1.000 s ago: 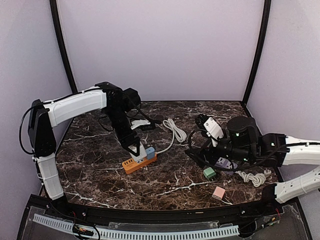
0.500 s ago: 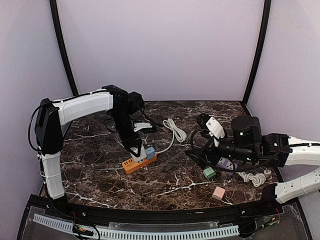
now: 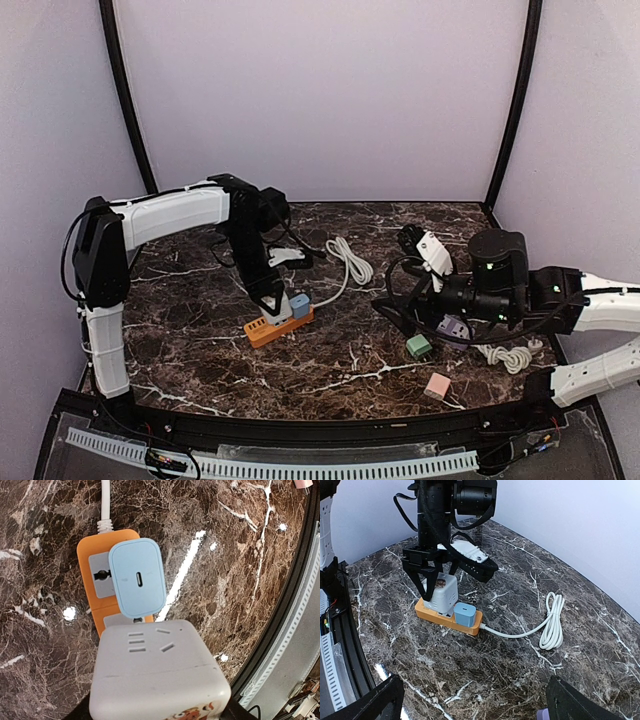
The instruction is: Insert the plug
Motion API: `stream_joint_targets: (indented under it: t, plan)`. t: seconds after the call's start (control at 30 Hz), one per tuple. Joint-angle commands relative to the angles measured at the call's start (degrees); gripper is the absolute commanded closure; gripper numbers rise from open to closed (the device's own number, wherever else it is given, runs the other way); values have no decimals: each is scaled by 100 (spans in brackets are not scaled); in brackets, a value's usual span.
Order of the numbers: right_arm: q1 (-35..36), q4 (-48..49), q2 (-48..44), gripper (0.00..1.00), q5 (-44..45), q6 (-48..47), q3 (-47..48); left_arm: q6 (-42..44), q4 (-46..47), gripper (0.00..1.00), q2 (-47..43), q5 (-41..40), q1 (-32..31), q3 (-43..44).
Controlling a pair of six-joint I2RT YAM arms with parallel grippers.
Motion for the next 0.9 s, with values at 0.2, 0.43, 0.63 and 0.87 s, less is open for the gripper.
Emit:
stream_joint_targets:
  t: [0.2,0.43,0.63,0.87]
  plan:
    - [-33,-27,-118,1,-39,101,-61,120,63,99,36,-89,28,-184]
    - [-29,-65,-171,1,-6,142,-87,87,129,99,61,-213,29,-198]
    - [-34,-82,-210,1,3,191,-120,72,214,99,89,-203,33,-188]
    - [-27,-106,-227,1,4,226,-131,79,300,99,118,-242,30,-194]
